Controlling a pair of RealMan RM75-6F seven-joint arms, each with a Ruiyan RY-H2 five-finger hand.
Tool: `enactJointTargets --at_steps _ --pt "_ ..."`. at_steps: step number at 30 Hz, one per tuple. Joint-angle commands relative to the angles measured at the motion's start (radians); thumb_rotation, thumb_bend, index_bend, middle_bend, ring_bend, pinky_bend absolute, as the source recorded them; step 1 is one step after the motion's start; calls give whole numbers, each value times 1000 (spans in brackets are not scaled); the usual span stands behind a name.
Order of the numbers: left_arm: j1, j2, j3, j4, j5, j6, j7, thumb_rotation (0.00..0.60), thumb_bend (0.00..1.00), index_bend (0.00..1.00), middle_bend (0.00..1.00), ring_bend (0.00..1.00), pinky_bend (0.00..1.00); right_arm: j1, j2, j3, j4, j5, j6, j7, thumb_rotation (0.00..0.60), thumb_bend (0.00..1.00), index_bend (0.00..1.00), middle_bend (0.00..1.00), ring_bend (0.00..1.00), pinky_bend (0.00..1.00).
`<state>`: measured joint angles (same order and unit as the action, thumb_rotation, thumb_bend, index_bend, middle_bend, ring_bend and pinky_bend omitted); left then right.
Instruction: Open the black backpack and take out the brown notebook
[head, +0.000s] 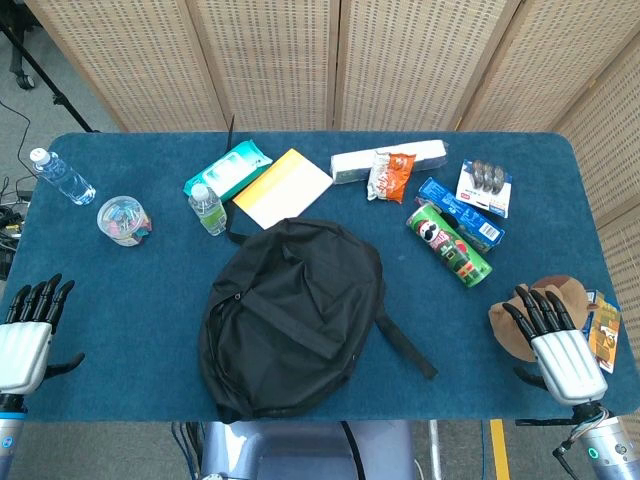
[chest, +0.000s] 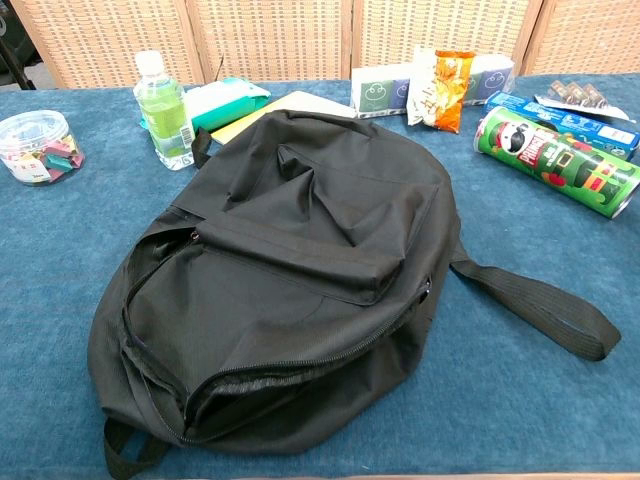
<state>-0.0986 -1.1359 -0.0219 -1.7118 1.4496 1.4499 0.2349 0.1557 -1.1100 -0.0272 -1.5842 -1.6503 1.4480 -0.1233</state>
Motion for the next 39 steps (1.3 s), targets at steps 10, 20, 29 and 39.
enactJointTargets --at_steps 10,20,29,39 --pt "0 3 -4 -2 -5 -2 -7 600 0 0 0 0 0 47 -5 -43 -16 -126 -36 124 600 0 130 0 0 0" --pt "-6 7 -15 1 -28 -15 -19 600 0 0 0 0 0 277 -11 -72 -209 -307 -282 248 600 0 130 0 0 0" --pt "-9 12 -20 9 -40 -23 -39 600 0 0 0 0 0 383 -182 -26 -305 -260 -479 112 600 0 130 9 0 0" --pt "-12 23 -24 13 -48 -33 -66 600 0 0 0 0 0 407 -414 60 -288 -35 -595 -165 600 0 157 83 0 0"
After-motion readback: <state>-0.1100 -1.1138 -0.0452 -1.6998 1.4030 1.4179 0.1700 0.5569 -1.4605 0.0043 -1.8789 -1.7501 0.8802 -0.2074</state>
